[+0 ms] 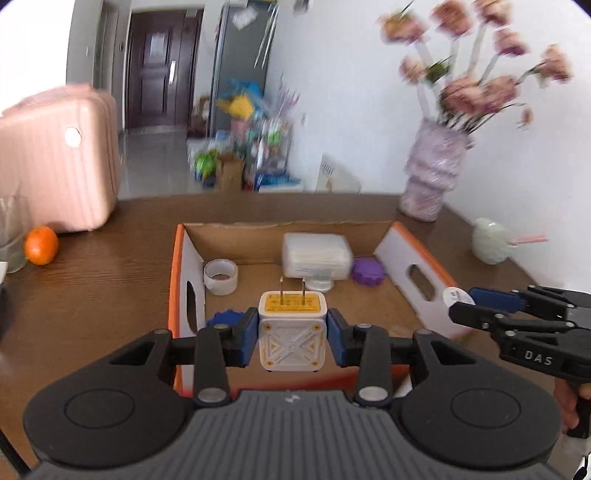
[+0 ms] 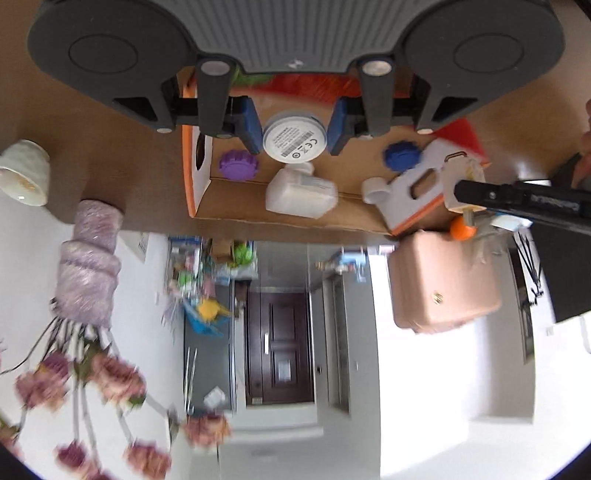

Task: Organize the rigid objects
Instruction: 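Carry the plug adapter and disc over the box and open both tools, then withdraw both tools from the box back over the table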

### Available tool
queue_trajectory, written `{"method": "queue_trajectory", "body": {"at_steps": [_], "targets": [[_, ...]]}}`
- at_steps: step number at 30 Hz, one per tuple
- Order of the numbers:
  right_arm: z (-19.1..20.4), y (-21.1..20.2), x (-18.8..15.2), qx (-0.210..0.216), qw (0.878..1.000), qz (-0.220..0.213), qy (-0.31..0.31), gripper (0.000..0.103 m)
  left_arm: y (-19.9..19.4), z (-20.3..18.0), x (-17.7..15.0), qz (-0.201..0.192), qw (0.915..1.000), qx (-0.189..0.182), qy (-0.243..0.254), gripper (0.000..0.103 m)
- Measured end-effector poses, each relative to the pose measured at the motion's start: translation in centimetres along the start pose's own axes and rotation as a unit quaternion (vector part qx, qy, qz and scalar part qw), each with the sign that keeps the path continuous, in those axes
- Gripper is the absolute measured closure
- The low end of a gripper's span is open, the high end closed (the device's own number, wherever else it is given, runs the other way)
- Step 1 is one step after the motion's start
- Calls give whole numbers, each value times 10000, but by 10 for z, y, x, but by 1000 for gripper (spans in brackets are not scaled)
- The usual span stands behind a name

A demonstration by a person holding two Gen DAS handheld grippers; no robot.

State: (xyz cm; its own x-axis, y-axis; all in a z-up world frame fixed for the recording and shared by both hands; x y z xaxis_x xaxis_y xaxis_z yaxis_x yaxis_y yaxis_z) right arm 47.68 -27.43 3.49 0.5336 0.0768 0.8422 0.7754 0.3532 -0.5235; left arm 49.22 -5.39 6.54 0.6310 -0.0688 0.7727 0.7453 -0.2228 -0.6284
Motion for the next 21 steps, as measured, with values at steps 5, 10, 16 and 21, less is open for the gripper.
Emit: {"method": "queue_trajectory", "body": {"at_steps": [5, 10, 16, 21], "targets": [[-31, 82, 25, 131, 9957, 881, 260, 65, 86, 7, 28, 815, 9965, 170, 109, 64], [-42, 139, 33, 13, 9890, 1465, 197, 65, 156, 16, 36, 1405, 9891, 438, -65, 59], [-53, 157, 31, -368, 9900, 1342, 217, 39, 177, 24, 26, 1235, 9913, 451, 23, 40], [-53, 153, 29, -310, 9911, 1266, 279, 37, 177, 30, 19, 1329, 9906, 301, -131, 40]]}}
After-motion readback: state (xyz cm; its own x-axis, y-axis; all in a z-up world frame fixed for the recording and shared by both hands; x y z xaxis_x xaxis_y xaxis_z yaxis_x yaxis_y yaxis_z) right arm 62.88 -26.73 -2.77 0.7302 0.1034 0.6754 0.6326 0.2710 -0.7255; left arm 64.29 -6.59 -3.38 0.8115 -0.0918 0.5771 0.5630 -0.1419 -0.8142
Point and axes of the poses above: each gripper's, at about its wrist camera, not at the fingertips, and y roughly the way its jaws point, z to its left, x to its top, the point moved 6 cm from there along y, roughly the way its jaws point, and after that the axes turned 4 degrees about x, right-handed, at the moved point
